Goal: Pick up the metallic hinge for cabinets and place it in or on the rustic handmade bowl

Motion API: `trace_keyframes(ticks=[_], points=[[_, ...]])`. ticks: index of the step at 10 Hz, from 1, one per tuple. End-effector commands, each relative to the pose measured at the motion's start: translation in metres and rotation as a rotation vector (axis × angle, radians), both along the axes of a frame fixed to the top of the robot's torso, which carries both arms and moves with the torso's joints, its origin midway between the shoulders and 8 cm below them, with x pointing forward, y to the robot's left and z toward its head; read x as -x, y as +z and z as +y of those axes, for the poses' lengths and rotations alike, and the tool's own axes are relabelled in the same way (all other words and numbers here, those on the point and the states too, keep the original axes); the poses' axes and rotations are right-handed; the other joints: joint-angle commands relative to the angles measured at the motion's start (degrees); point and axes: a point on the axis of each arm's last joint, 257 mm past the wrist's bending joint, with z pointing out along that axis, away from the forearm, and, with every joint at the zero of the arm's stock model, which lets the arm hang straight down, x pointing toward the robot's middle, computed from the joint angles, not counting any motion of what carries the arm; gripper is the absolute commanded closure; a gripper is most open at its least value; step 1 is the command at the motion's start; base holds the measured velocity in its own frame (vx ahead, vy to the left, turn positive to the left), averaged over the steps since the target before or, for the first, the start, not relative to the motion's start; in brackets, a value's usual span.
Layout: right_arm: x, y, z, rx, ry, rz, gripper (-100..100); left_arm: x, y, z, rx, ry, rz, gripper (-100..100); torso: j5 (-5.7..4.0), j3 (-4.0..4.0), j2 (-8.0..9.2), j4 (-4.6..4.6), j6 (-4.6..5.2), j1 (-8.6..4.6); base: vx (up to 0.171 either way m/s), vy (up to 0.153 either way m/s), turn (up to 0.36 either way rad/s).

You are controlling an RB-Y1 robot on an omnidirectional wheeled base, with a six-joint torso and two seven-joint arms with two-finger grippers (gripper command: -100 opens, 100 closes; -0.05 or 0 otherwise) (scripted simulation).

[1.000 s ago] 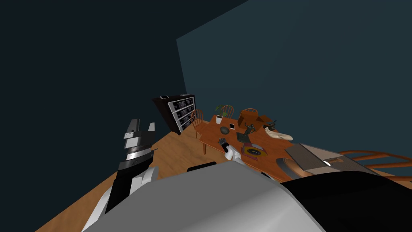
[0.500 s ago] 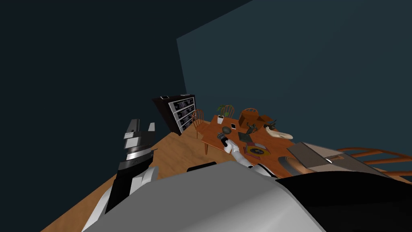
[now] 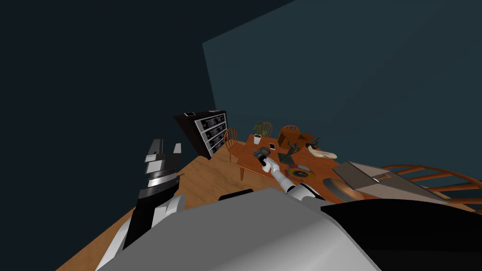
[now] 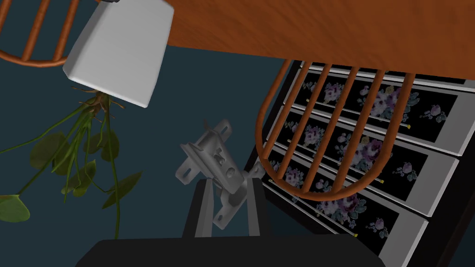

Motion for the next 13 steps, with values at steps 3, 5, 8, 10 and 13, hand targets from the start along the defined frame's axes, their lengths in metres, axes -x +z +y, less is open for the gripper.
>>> trace_keyframes(ticks=[3,5,8,10,13], points=[[-0.024,0.026,0.002,-0.012,0.022,-0.051,100,0.0,0.0,0.0,0.0,0.0,0.0,0,-0.02,-0.02,0.01,-0.05,-0.04,-0.02,0.015,0.048,-0.055],[-0.038,0.044,-0.001,-0.018,0.04,-0.078,100,0.0,0.0,0.0,0.0,0.0,0.0,0,0.04,-0.01,0.01,-0.02,-0.05,0.06,0.019,0.065,-0.077],[-0.051,0.062,-0.011,-0.025,0.058,-0.095,100,0.0,0.0,0.0,0.0,0.0,0.0,0,0.05,-0.04,-0.01,-0.07,-0.03,0.03,0.02,0.048,-0.046],[-0.056,0.068,-0.023,-0.026,0.065,-0.091,100,0.0,0.0,0.0,0.0,0.0,0.0,0,0.04,-0.07,-0.04,-0.1,-0.03,-0.05,0.02,0.025,-0.002],[-0.055,0.066,-0.049,-0.024,0.061,-0.06,100,0.0,0.0,0.0,0.0,0.0,0.0,0,0.01,-0.11,-0.06,-0.16,-0.02,-0.14,0.017,0.01,0.029]])
